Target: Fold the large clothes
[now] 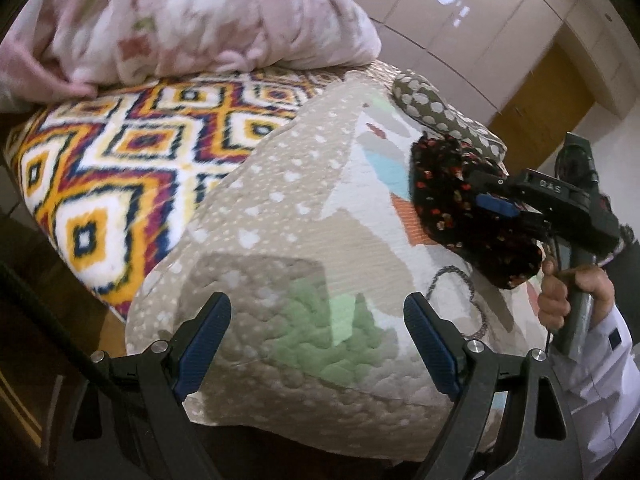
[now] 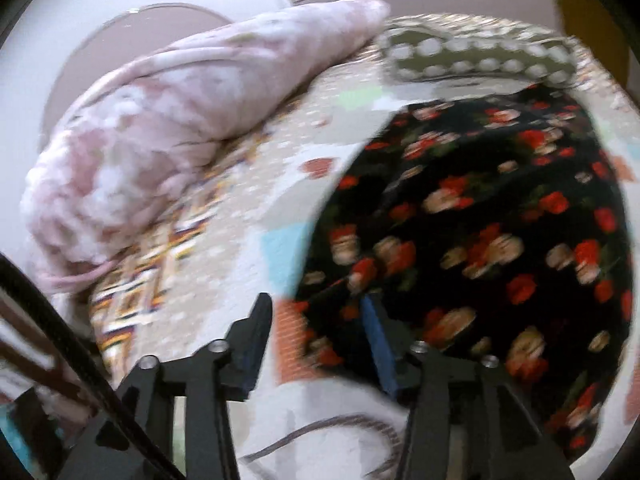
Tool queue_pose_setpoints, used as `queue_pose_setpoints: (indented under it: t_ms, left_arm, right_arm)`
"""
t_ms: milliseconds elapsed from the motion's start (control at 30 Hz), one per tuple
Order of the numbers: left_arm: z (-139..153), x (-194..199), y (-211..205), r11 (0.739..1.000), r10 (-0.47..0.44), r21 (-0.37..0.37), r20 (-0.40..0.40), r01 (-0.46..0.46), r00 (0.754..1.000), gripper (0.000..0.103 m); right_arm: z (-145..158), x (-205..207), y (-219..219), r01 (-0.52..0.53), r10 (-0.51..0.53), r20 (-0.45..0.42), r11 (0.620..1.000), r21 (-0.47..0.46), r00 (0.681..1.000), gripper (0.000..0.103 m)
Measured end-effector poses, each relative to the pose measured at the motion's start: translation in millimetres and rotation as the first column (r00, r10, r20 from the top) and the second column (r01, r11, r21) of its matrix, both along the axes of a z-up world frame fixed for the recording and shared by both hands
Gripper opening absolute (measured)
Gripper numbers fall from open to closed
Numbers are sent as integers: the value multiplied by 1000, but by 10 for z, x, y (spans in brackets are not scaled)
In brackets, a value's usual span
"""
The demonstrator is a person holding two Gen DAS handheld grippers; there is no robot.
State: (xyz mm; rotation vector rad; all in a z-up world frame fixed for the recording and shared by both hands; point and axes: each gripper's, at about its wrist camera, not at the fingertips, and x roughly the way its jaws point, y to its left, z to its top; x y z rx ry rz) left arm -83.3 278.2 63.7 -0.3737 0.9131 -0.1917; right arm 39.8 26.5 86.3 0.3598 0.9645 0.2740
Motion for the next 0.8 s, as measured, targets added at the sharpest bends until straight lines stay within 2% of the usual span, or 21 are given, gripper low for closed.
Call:
queue_pose_setpoints:
  t_ms: [200, 300, 433, 533, 633, 667, 700, 733, 767, 800]
  left_arm:
    - [336, 334, -472, 993, -109, 44, 59, 107, 992, 87]
    - [538, 747, -912, 976, -217, 42, 94, 214, 971, 87]
    - [633, 1331, -1506, 948, -319, 54, 121, 315, 940, 87]
    - [493, 1867, -2024, 911, -411, 68, 60, 407, 910, 87]
    - [181, 2371, -2404, 900, -424, 86, -46, 427, 904, 85]
    - [84, 2483, -2476, 901, -420, 77, -86, 426, 903, 78]
    - [-5, 2568, -2530, 899, -428, 43, -126, 436, 895, 57]
    - [-38, 2601, -2552, 898, -431, 24, -142, 439, 891, 42]
    - [-25, 2631, -2577, 903, -421, 24, -149, 428, 895, 16]
    - [67, 2642, -2578, 903, -424, 16, -143, 430, 895, 10]
  right_arm:
    - [146, -511, -360, 53, -56, 53, 997, 58, 997, 54]
    - [176, -811, -711, 115, -123, 79, 989, 91, 989, 58]
    - [154, -1116, -1141, 209, -223, 92, 968, 140, 970, 61]
    - [98, -1310, -1433, 281, -296, 92, 948, 148, 951, 62]
    - [35, -1426, -1649, 325, -340, 84, 933, 157, 937, 62]
    - [13, -1450, -1706, 336, -351, 78, 928, 163, 933, 62]
    - [-9, -1471, -1762, 346, -362, 73, 923, 167, 929, 62]
    - [-32, -1479, -1807, 356, -371, 69, 920, 166, 926, 62]
    - [-52, -1477, -1836, 362, -376, 66, 918, 164, 924, 62]
    - [-76, -1463, -1872, 368, -382, 60, 915, 164, 922, 62]
